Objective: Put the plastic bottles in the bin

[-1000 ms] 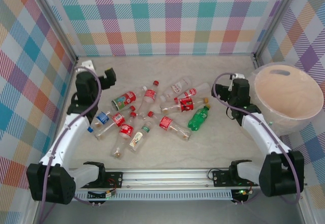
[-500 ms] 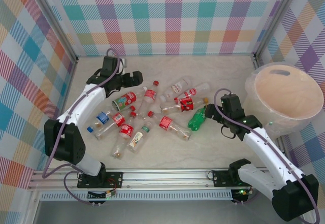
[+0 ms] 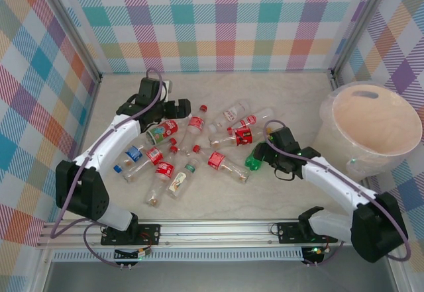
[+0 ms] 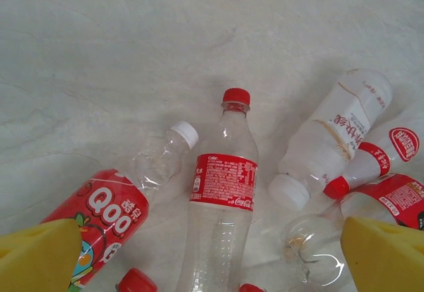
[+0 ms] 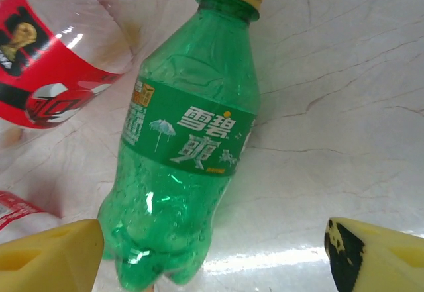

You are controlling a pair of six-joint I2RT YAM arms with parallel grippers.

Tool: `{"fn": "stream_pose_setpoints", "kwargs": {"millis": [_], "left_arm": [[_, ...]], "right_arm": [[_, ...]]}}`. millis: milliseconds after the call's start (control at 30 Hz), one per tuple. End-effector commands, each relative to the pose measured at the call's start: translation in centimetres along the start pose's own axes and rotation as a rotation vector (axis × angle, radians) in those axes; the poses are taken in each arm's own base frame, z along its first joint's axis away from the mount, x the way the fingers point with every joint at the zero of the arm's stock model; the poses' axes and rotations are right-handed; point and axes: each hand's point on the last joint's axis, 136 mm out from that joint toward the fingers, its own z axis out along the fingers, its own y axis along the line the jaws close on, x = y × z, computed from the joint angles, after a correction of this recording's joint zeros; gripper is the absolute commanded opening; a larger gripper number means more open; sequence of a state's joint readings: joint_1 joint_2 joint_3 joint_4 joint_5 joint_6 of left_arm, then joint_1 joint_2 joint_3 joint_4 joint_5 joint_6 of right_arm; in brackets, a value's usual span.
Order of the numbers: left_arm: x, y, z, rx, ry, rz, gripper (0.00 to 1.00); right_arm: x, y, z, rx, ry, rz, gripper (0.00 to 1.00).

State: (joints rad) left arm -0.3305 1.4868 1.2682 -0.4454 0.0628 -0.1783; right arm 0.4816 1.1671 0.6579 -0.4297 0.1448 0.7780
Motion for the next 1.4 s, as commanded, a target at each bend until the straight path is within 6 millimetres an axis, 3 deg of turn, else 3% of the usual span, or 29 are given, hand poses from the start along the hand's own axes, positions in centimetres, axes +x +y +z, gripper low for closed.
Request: {"fn": "stream_pose_setpoints", "kwargs": {"millis": [0, 467, 800, 900, 1000, 1133, 1233, 1367], "left_arm": [[-0.5, -0.8, -1.7, -0.025, -0.03, 0.081, 1.0], [0.3, -0.7, -1.3, -0.046, -0.009, 0.15, 1.0], [0.2, -0.9, -1.6, -0.034, -0.019, 0.157, 1.0], [0.1, -0.9, -1.6, -0.034, -0.023, 0.157, 1.0], [0.2, -0.9, -1.5, -0.037, -0.02, 0.159, 1.0], [0.5, -1.4, -1.0, -0.002, 0.001, 0.14, 1.0], [0.8, -2.1, -0.7, 0.038, 0.018, 0.117, 1.0], [0.8, -2.3, -0.7, 0.048, 0.02, 0.112, 1.0]], "right_arm": [[-0.9, 1.9, 1.0, -0.051, -0.016, 0.017, 0.87], [-0.5, 1.3, 5.0, 0.01, 0.016, -0.004, 0.81], [-1.2, 0.7, 3.0, 0.058, -0.009, -0.063, 0.58], [-1.6, 0.5, 0.5, 0.058, -0.033, -0.091, 0.57], [-2.7, 0.8, -3.6, 0.042, -0.081, -0.137, 0.56], [-5.3, 2.9, -10.1, -0.024, -0.172, -0.234, 0.54], [-8.5, 4.8, -15.8, -0.03, -0.271, -0.319, 0.52], [-12.2, 5.7, -23.3, 0.021, -0.391, -0.402, 0.45]]}}
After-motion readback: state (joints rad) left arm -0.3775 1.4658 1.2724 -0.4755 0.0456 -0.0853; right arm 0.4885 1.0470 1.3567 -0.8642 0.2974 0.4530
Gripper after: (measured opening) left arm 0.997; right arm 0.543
